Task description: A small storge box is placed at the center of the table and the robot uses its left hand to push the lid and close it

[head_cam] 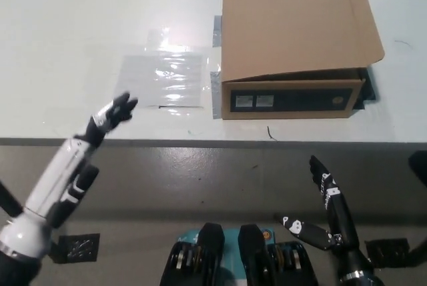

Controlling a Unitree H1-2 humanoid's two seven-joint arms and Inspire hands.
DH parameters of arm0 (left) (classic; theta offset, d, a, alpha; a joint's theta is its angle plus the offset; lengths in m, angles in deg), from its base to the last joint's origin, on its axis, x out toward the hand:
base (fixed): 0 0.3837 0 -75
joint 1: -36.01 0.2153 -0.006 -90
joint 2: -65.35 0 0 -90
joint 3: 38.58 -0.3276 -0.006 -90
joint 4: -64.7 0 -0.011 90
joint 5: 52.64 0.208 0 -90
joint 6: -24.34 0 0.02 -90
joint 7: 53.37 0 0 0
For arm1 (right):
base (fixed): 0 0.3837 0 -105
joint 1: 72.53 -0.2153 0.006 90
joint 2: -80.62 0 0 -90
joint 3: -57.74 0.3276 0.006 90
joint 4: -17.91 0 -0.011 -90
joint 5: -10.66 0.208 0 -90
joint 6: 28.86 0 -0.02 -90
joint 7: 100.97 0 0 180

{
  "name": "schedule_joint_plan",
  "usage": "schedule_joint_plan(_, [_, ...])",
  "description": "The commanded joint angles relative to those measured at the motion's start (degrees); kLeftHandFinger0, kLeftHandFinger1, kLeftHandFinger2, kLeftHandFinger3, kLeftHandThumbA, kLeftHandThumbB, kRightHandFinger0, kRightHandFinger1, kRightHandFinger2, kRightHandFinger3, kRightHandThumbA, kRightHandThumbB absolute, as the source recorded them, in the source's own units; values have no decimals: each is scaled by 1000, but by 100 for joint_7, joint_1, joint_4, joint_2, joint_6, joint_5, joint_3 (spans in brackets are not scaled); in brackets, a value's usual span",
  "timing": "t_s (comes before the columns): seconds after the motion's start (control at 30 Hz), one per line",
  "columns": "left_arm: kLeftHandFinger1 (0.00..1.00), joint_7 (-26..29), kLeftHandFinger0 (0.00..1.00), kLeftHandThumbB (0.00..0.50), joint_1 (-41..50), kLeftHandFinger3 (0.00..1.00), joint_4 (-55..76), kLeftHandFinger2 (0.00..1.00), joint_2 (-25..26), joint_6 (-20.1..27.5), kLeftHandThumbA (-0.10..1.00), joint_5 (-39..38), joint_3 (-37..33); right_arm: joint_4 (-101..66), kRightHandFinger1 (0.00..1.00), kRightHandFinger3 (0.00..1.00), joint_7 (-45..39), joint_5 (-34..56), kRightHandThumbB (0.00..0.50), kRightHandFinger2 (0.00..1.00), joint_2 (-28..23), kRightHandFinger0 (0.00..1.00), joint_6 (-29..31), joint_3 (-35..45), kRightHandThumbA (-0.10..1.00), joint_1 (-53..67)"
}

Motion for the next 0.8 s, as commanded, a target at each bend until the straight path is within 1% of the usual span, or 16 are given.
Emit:
schedule_joint_plan(0.0, [1000, 131, 1000, 316, -23, 1000, -509, 1000, -62, 629, 1000, 327, -18, -47, 1000, 1000, 71, 79, 351, 1000, -19, 1000, 285, 23, 1000, -159])
schedule_joint_plan(0.03, [1000, 114, 1000, 314, -37, 1000, -608, 1000, -62, 609, 1000, 329, -32, -51, 1000, 1000, 76, 78, 351, 1000, -21, 1000, 285, 27, 1000, -151])
schedule_joint_plan(0.07, [1000, 73, 1000, 275, -93, 1000, -912, 1000, -92, 726, 1000, 242, -51, -60, 1000, 1000, 74, 89, 354, 1000, -12, 1000, 285, 30, 1000, -122])
schedule_joint_plan(0.1, [1000, 59, 1000, 273, -115, 1000, -1040, 1000, -88, 714, 1000, 252, -68, -64, 1000, 1000, 65, 98, 356, 1000, -10, 1000, 285, 30, 1000, -105])
schedule_joint_plan(0.13, [1000, 75, 1000, 283, -199, 1000, -1337, 1000, -78, 788, 1000, 387, -109, -61, 1000, 1000, 79, 92, 355, 1000, -2, 1000, 285, 28, 1000, -112])
schedule_joint_plan(0.2, [1000, 70, 1000, 295, -287, 1000, -1614, 1000, -99, 911, 1000, 395, -142, -57, 1000, 1000, 98, 83, 345, 1000, -1, 1000, 285, 24, 1000, -125])
schedule_joint_plan(0.23, [1000, -23, 1000, 289, -381, 1000, -1920, 1000, -114, 956, 1000, 301, -207, -65, 1000, 1000, 100, 98, 346, 1000, 7, 1000, 285, 33, 1000, -111])
schedule_joint_plan(0.3, [1000, -47, 1000, 292, -423, 1000, -2043, 1000, -117, 948, 1000, 278, -240, -51, 1000, 1000, 80, 124, 351, 1000, 12, 1000, 285, 44, 1000, -113])
schedule_joint_plan(0.33, [1000, -47, 1000, 279, -489, 1000, -2286, 1000, -147, 1033, 1000, 291, -288, -36, 1000, 1000, 94, 112, 349, 1000, 8, 1000, 285, 43, 1000, -108])
schedule_joint_plan(0.43, [1000, -76, 1000, 227, -503, 1000, -2518, 1000, -137, 1001, 1000, 251, -348, -25, 1000, 1000, 148, 68, 347, 1000, 6, 1000, 285, 24, 1000, -122])
schedule_joint_plan(0.5, [1000, -116, 1000, 190, -522, 1000, -2671, 1000, -122, 1074, 1000, 192, -378, -49, 1000, 1000, 175, 66, 351, 1000, 11, 1000, 285, 36, 1000, -104])
schedule_joint_plan(0.57, [1000, -97, 1000, 181, -530, 1000, -2857, 1000, -116, 1116, 1000, 230, -386, -56, 1000, 1000, 179, 89, 357, 1000, 23, 1000, 285, 57, 1000, -90])
schedule_joint_plan(0.6, [1000, -87, 1000, 167, -507, 1000, -2892, 1000, -120, 1111, 1000, 238, -386, -73, 1000, 1000, 186, 80, 362, 1000, 23, 1000, 285, 51, 1000, -65])
schedule_joint_plan(0.63, [1000, -125, 1000, 186, -475, 1000, -2976, 1000, -114, 1082, 1000, 185, -389, -95, 1000, 1000, 198, 66, 352, 1000, 14, 1000, 285, 32, 1000, -37])
schedule_joint_plan(0.67, [1000, -134, 1000, 184, -426, 1000, -3003, 1000, -104, 1094, 1000, 171, -385, -101, 1000, 1000, 198, 62, 341, 1000, 16, 1000, 285, 11, 1000, -11])
schedule_joint_plan(0.77, [1000, -131, 1000, 191, -289, 1000, -2967, 1000, -77, 1030, 1000, 211, -390, -133, 1000, 1000, 199, 52, 337, 1000, 21, 1000, 285, -20, 1000, 46])
